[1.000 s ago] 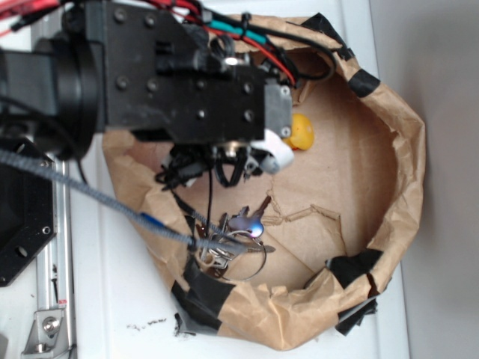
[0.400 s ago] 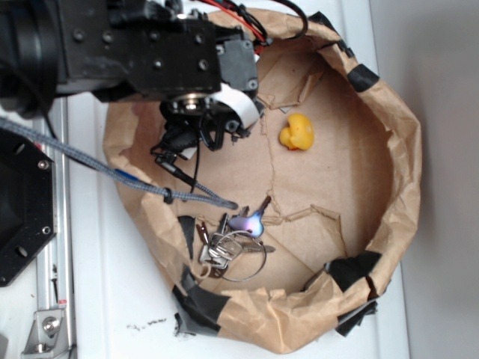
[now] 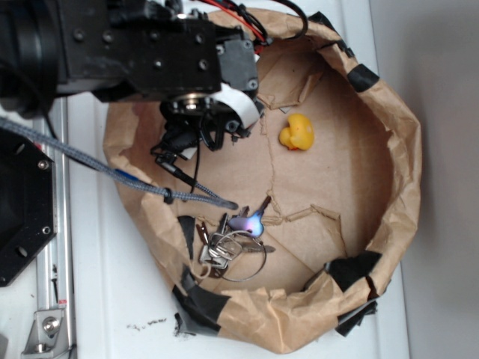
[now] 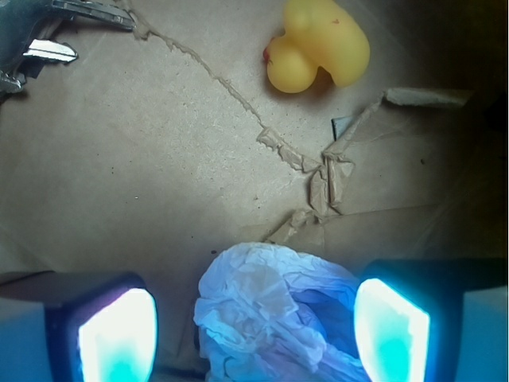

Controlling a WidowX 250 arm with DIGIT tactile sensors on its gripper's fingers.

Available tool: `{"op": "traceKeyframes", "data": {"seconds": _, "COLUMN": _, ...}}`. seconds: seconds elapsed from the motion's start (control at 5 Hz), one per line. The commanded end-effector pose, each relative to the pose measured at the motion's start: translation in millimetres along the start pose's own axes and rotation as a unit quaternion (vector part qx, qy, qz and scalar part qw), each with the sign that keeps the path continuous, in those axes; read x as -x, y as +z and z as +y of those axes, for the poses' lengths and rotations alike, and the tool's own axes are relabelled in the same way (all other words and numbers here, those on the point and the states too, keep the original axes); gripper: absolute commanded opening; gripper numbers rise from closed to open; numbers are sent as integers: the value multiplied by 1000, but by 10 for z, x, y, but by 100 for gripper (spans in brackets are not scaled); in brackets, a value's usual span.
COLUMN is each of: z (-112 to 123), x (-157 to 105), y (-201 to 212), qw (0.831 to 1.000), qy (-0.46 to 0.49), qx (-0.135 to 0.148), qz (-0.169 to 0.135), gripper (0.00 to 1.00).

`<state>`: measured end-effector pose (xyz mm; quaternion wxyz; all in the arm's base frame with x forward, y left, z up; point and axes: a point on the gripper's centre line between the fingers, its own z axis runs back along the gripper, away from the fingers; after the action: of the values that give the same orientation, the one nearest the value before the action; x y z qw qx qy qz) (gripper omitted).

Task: Grab the white paper.

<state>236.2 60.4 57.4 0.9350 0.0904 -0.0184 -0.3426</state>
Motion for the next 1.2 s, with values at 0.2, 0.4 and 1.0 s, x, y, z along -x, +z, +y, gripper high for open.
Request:
{"op": "traceKeyframes", "data": {"seconds": 0.2, "z": 112, "x": 255, "y": 76, "qw": 1000, "qy": -9, "qx": -9, "qz": 0, "gripper": 100}}
{"op": "traceKeyframes", "data": {"seconds": 0.4, "z": 133, "x": 194, "y": -263, "qw": 999, "qy": -32, "qx": -22, "qz": 25, "gripper": 100}}
{"op": "traceKeyframes", "data": {"seconds": 1.0, "z": 48, "x": 118, "y": -145, "qw": 999, "qy": -28, "qx": -16, "qz": 0, "gripper": 0}}
